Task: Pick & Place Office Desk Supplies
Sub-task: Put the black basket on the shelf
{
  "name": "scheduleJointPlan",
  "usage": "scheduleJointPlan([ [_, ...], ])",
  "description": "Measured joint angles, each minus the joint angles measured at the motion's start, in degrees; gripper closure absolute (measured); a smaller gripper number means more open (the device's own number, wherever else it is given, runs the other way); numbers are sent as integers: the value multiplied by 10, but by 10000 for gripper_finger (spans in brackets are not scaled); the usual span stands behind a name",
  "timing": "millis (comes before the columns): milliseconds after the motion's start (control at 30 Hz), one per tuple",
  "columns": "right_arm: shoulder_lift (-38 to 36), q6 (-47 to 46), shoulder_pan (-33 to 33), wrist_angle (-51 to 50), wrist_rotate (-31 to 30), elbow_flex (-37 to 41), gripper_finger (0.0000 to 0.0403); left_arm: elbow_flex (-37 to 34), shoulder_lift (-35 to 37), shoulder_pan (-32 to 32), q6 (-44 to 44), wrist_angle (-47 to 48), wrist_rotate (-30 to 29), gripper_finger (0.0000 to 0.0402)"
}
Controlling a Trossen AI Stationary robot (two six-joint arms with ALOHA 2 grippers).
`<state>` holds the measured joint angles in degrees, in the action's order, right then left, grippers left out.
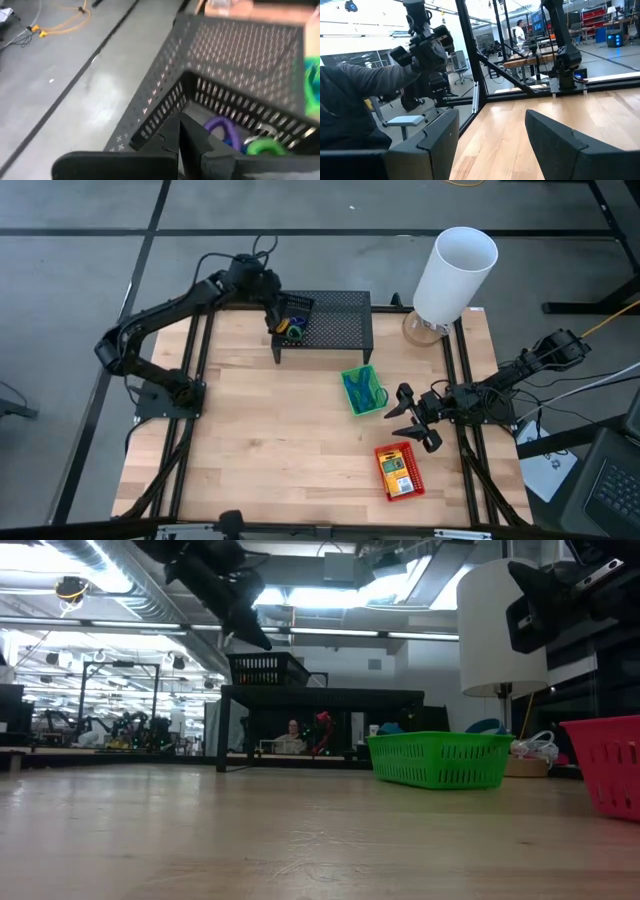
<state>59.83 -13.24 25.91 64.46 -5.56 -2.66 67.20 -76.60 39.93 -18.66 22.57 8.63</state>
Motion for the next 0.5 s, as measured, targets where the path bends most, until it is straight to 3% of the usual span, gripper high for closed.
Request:
scheduleJointPlan([
  [233,0,-16,0,-11,0,0,174,45,-52,-6,-114,110,-65,401],
  [500,0,-17,0,-11,0,0,174,46,-69,-6,-163,119,-111,400],
])
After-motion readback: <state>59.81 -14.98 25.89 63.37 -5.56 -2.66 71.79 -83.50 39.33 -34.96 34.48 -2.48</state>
